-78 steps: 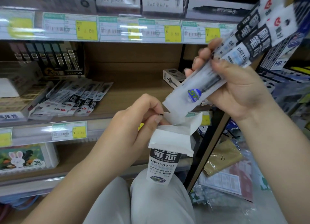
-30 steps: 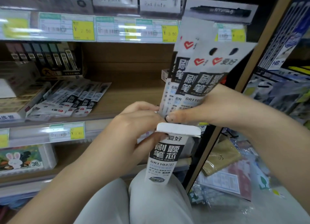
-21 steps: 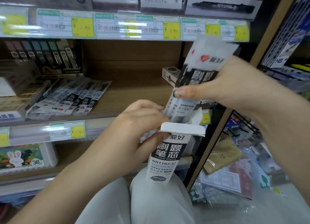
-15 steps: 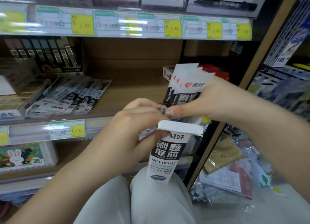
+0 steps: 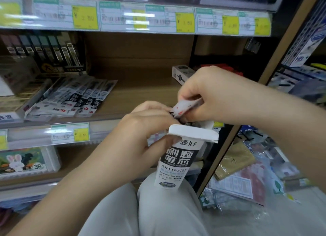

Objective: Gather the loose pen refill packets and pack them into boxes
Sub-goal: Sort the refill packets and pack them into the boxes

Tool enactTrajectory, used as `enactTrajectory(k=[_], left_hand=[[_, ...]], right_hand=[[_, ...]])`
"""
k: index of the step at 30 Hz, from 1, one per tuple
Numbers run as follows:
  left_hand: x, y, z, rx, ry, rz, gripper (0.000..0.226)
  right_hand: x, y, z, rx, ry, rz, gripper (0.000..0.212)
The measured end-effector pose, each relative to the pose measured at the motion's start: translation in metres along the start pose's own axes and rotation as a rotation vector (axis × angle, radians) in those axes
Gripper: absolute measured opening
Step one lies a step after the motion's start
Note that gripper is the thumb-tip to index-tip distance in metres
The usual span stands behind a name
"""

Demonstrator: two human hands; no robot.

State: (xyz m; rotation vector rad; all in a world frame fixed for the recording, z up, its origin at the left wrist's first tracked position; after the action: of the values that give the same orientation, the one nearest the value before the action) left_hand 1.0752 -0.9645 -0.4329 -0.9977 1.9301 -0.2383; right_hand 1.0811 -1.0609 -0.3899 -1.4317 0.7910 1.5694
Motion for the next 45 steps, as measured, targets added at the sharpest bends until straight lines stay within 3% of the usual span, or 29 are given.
enactTrajectory(k=[3,7,13,17,25,30,36,42,45], left_hand=[[-0.002,0.0,0.003,-0.002,-0.003,-0.007,0.014],[-0.003,0.0,0.004,-0.008,-0.011,0.002,0.016],[0.0,0.001,0.005,-0.006,-0.011,0.006,0.019],[-0.002,0.002,0.005,0.01,-0.02,-0.007,0.018],[0.003,-0.001,0.004,0.024,-0.071,-0.011,0.02],[0.004,-0.001,-0.001,0.021,-0.102,-0.002,0.028],[-0.002,-0.007,-0.001,-0.024,-0.117,0.029,0.029],[-0.011,-0.006,0.006,-0.09,-0.112,0.028,0.033],[-0.011,-0.007,0.003,-0.078,-0.125,0.028,0.034]], right_hand=[[-0.009,0.001,0.001,-0.035,-0.037,-0.009,0.007],[-0.023,0.002,0.003,-0.074,-0.073,-0.017,0.011],[-0.018,-0.005,0.006,-0.061,0.079,-0.006,0.027],[-0.002,-0.008,0.011,-0.04,0.172,0.089,0.028],[0.011,-0.013,0.008,-0.028,0.29,0.246,0.008],[0.015,-0.015,0.008,-0.022,0.385,0.284,0.015],[0.014,-0.022,0.003,0.025,0.315,0.226,0.019],[-0.006,-0.009,0.002,0.06,-0.025,0.228,0.009],[-0.01,-0.012,0.007,0.039,0.068,0.158,0.008]])
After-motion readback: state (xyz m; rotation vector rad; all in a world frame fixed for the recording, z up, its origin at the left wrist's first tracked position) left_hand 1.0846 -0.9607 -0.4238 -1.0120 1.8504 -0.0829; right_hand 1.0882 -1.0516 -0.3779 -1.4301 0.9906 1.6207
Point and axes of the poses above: each hand's wrist, its own y-axis away from the middle knuckle, its own x-axis out of the palm, z = x × y, the point moved 7 cm from there along -y, towards the middle knuckle, and after that the axes turned 8 degrees about -x, right-handed, at the moved point
